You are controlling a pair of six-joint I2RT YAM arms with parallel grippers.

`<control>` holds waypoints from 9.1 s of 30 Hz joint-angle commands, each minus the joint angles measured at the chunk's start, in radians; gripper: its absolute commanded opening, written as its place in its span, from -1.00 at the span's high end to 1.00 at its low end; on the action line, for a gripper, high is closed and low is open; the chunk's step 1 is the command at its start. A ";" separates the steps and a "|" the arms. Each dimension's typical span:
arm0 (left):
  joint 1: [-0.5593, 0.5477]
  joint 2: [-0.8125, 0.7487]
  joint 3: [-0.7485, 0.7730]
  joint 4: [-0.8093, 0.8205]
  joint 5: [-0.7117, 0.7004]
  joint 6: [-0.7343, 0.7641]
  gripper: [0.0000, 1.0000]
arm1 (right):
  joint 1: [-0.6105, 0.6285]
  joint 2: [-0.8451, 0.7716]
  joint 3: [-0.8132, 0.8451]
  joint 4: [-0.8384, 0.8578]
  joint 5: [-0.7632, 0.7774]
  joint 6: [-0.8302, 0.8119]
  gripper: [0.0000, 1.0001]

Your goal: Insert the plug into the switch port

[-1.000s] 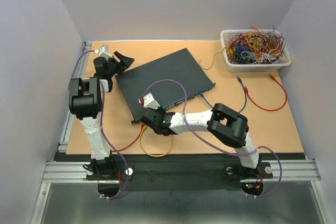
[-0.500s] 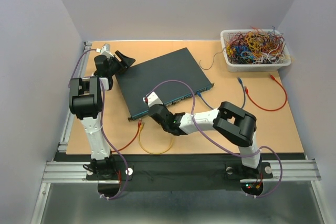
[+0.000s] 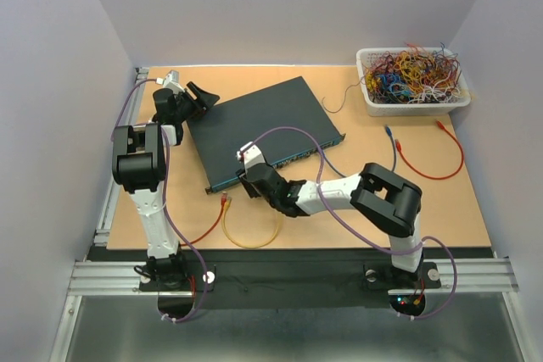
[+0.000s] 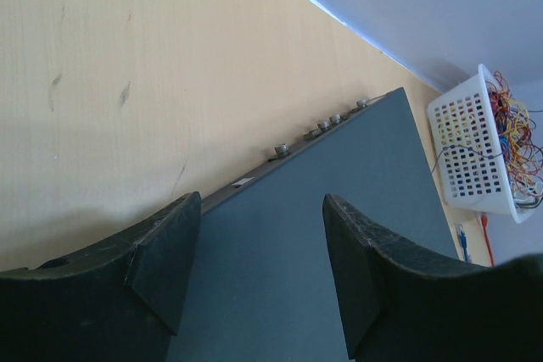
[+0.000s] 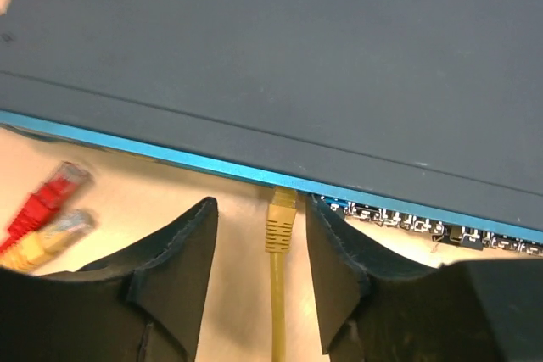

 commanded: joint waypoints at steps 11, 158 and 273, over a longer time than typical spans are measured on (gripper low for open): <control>-0.007 0.010 0.020 -0.053 0.000 0.024 -0.40 | -0.025 -0.253 -0.148 0.072 0.021 0.120 0.08; -0.081 -0.650 -0.529 -0.384 -0.434 0.229 -0.45 | -0.202 0.100 0.275 -0.229 -0.504 0.300 -0.08; -0.061 -1.614 -0.523 -0.797 -0.726 0.114 -0.46 | 0.085 0.603 1.096 -0.497 -0.146 0.161 -0.39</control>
